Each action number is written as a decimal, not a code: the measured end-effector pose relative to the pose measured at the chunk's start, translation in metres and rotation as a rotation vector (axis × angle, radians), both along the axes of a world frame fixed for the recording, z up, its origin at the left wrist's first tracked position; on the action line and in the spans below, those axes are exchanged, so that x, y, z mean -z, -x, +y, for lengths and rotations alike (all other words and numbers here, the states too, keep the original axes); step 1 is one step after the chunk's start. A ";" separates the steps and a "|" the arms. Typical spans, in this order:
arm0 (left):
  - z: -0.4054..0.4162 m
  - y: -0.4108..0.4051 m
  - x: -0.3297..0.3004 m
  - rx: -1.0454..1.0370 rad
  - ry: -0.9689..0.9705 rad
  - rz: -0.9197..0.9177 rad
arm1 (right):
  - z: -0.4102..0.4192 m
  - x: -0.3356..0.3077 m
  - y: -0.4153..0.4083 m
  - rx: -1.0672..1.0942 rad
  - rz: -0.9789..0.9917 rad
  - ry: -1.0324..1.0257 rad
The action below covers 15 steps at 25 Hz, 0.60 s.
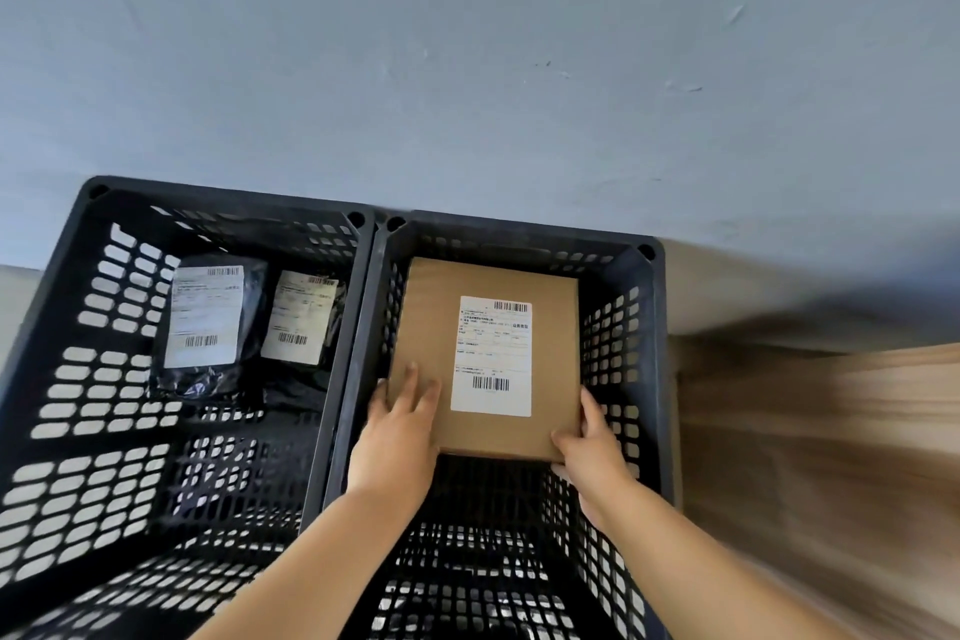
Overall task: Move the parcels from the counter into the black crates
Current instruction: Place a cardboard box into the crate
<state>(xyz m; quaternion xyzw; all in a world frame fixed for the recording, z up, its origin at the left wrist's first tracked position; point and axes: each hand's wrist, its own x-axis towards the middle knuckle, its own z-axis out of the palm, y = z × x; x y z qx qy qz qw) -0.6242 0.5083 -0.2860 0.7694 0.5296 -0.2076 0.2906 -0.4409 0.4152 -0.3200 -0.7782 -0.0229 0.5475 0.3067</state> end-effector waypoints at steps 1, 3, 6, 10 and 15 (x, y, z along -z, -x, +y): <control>-0.002 0.000 0.004 -0.003 -0.024 0.010 | 0.001 0.004 0.000 0.009 0.002 0.000; -0.004 0.000 0.014 0.008 -0.077 0.024 | 0.003 0.009 0.001 0.016 0.016 -0.006; -0.002 0.001 0.024 0.021 -0.040 0.041 | 0.004 0.019 0.001 0.020 0.045 -0.013; 0.002 0.000 0.025 0.077 0.053 0.084 | 0.004 0.024 -0.003 0.004 0.065 -0.006; 0.008 -0.004 0.014 0.106 0.118 0.092 | 0.001 0.003 -0.009 -0.104 0.044 0.006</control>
